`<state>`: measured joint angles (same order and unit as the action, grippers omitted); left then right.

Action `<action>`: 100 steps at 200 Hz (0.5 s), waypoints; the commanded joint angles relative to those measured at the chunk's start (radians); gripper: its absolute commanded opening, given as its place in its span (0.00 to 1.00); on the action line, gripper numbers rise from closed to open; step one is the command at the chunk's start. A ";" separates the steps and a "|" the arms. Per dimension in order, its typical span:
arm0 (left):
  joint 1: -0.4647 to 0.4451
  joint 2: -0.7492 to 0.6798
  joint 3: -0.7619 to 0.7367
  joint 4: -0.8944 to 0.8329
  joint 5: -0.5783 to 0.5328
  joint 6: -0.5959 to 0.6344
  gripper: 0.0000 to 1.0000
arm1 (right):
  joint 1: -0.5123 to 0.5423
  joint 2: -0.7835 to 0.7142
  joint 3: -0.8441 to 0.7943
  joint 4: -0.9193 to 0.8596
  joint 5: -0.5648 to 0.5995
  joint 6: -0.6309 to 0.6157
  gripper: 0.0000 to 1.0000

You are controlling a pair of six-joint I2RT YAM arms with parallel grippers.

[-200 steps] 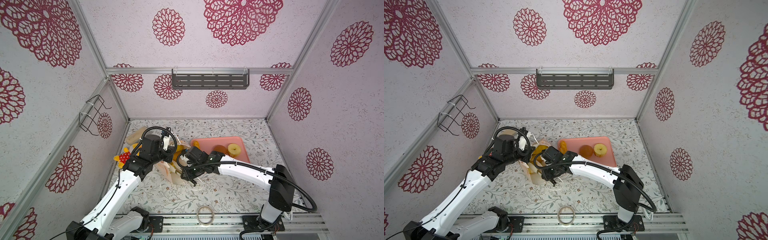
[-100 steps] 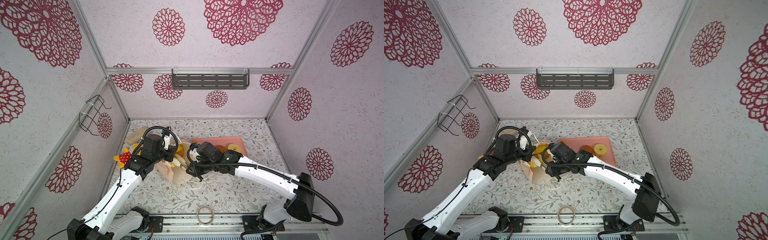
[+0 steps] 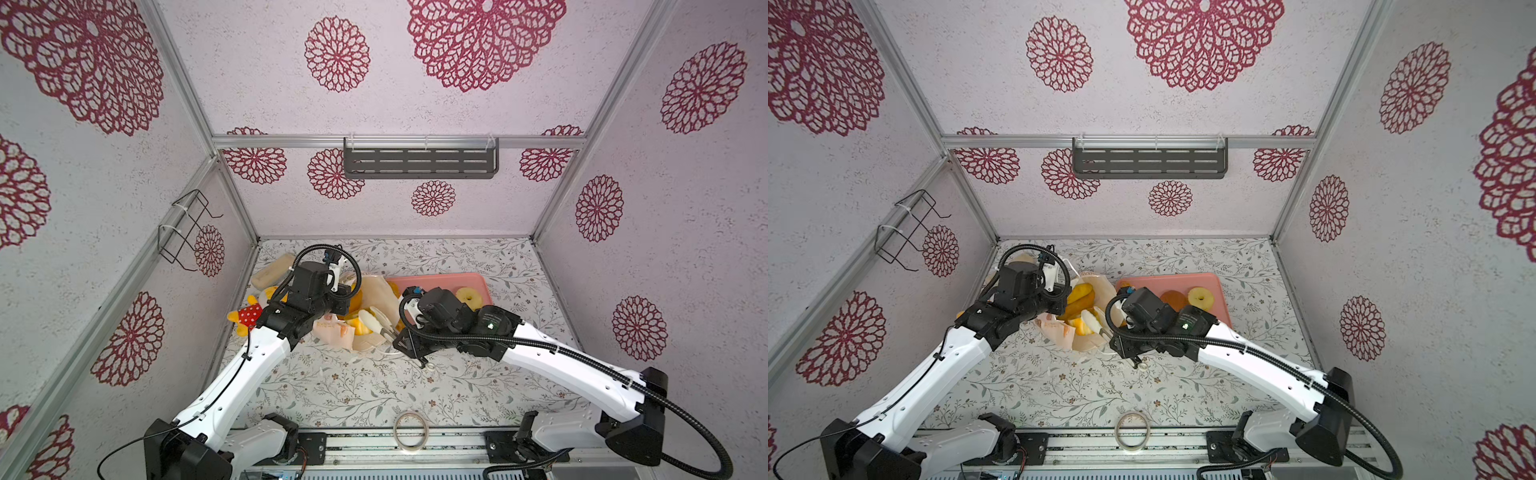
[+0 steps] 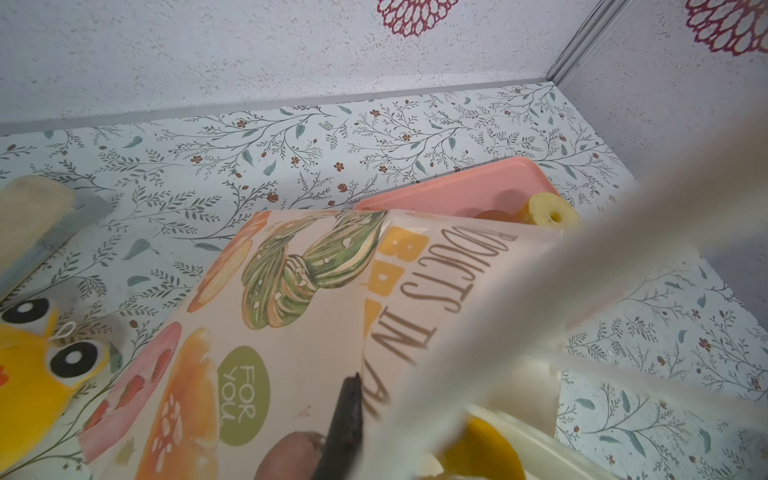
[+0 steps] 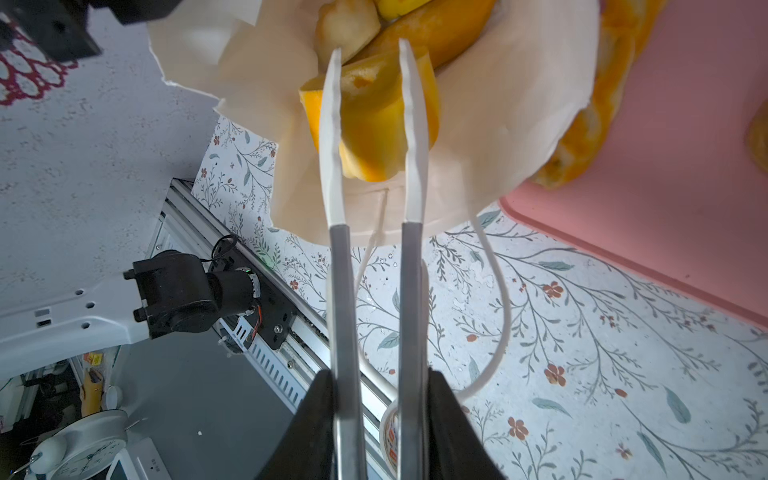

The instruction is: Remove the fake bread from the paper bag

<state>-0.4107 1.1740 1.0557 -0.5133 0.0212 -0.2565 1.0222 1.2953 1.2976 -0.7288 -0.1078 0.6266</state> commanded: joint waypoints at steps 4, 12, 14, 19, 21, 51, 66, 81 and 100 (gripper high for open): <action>-0.005 0.012 0.015 -0.027 -0.027 -0.013 0.00 | -0.015 -0.093 0.005 -0.004 0.066 0.035 0.00; -0.005 0.013 0.014 -0.025 -0.027 -0.012 0.00 | -0.020 -0.114 -0.001 -0.003 0.075 0.041 0.00; -0.005 0.013 0.013 -0.025 -0.027 -0.012 0.00 | -0.023 -0.119 -0.003 -0.001 0.077 0.044 0.00; -0.005 0.013 0.014 -0.025 -0.027 -0.012 0.00 | -0.030 -0.132 -0.008 0.000 0.082 0.046 0.00; -0.004 0.013 0.013 -0.025 -0.027 -0.012 0.00 | -0.033 -0.136 -0.010 0.002 0.084 0.048 0.00; -0.005 0.013 0.011 -0.021 -0.010 -0.021 0.00 | -0.074 -0.195 -0.043 0.043 0.110 0.072 0.00; -0.005 0.010 0.007 -0.017 -0.003 -0.024 0.00 | -0.093 -0.212 -0.053 0.061 0.123 0.083 0.00; -0.005 0.003 0.007 -0.019 -0.001 -0.026 0.00 | -0.108 -0.222 -0.053 0.055 0.137 0.085 0.00; -0.005 -0.007 0.005 -0.030 -0.015 -0.020 0.00 | -0.127 -0.239 -0.042 0.027 0.149 0.079 0.00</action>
<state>-0.4107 1.1786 1.0580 -0.5148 0.0166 -0.2745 0.9180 1.0992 1.2327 -0.7300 -0.0113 0.6853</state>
